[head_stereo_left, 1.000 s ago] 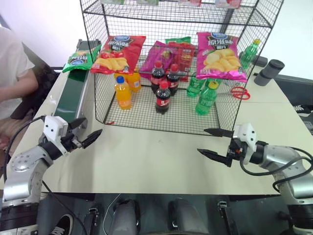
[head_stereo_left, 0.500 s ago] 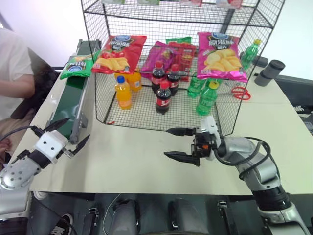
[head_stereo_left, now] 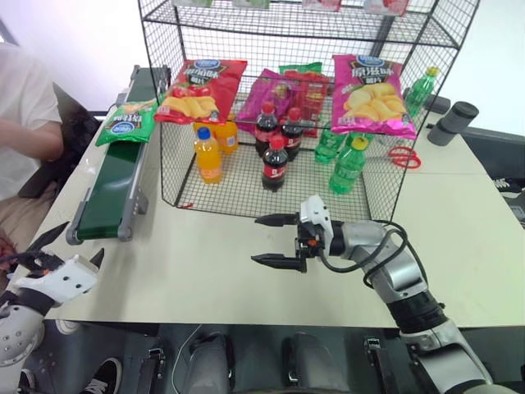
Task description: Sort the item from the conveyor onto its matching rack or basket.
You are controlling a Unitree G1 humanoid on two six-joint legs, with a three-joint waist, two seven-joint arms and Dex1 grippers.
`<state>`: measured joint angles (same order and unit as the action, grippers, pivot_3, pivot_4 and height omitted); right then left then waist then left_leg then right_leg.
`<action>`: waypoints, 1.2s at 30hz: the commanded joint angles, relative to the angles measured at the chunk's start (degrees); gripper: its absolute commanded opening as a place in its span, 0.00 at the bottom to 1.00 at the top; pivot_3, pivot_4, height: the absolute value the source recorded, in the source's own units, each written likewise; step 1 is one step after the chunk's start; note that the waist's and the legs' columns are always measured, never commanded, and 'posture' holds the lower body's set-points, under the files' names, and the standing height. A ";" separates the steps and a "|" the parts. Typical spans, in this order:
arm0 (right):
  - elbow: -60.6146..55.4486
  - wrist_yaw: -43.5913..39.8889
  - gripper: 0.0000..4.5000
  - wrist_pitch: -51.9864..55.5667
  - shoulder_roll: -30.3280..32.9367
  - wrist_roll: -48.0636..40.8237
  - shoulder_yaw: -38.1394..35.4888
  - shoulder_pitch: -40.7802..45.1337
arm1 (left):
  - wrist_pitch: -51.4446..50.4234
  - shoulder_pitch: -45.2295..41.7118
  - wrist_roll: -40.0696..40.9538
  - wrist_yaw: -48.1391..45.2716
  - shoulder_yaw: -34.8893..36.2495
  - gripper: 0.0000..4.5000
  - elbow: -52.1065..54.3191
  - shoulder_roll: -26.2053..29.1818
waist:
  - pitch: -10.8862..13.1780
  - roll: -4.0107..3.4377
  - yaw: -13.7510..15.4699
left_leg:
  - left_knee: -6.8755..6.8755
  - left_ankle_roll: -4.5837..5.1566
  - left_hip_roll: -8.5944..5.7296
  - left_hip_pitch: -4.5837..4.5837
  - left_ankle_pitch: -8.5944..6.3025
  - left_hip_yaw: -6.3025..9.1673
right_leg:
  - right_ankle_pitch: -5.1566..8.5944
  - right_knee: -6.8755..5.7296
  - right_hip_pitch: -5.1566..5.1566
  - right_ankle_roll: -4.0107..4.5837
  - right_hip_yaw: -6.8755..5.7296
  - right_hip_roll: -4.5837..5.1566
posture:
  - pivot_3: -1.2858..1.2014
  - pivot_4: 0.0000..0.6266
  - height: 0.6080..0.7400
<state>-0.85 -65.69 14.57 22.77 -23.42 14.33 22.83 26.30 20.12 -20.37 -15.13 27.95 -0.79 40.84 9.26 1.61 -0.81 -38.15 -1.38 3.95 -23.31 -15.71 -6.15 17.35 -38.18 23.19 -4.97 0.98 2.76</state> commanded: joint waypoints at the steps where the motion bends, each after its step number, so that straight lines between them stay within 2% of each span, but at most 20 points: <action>1: 0.04 -0.53 0.95 -1.14 -0.79 0.07 -0.26 1.25 | -0.22 -0.10 -2.23 2.13 2.04 1.00 1.94 2.54 | 0.00 0.00 -0.11 | 0.00 0.00 0.01 0.00 0.00 0.00 | 0.00 -0.01 0.01 0.00 0.00 0.00 | 0.52 0.24 1.00; 6: 0.33 -2.88 0.95 -2.30 -0.28 1.55 1.31 1.36 | -0.11 -1.34 -5.73 2.64 -0.72 1.00 1.50 5.85 | 0.00 -0.01 -0.22 | 0.03 0.00 0.03 0.00 0.00 -0.02 | 0.00 0.00 0.03 0.00 0.00 0.00 | 0.52 0.24 1.00; 12: -1.22 -4.68 0.95 -1.85 0.54 1.93 2.15 0.78 | -2.79 -2.27 -5.55 3.12 -0.29 1.00 1.30 5.84 | 0.01 -0.01 -0.23 | 0.04 0.00 0.04 0.00 0.00 -0.04 | 0.00 0.00 0.04 0.00 0.00 -0.01 | 0.52 0.24 1.00; 36: 0.71 -2.76 0.95 -3.04 0.39 2.64 0.47 1.95 | -5.87 -0.09 -4.45 2.44 -1.21 1.00 3.38 5.91 | 0.00 -0.01 -0.20 | 0.05 -0.01 0.07 0.00 0.00 -0.03 | 0.00 0.00 0.05 0.01 0.01 0.04 | 0.52 0.24 1.00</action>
<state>0.42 -68.48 12.45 22.99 -20.46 16.26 24.11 20.52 20.06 -25.72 -12.49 26.06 1.18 46.10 9.27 1.61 -1.02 -38.11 -1.38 4.01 -23.31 -15.71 -6.18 17.35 -38.19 23.23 -4.96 0.99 2.80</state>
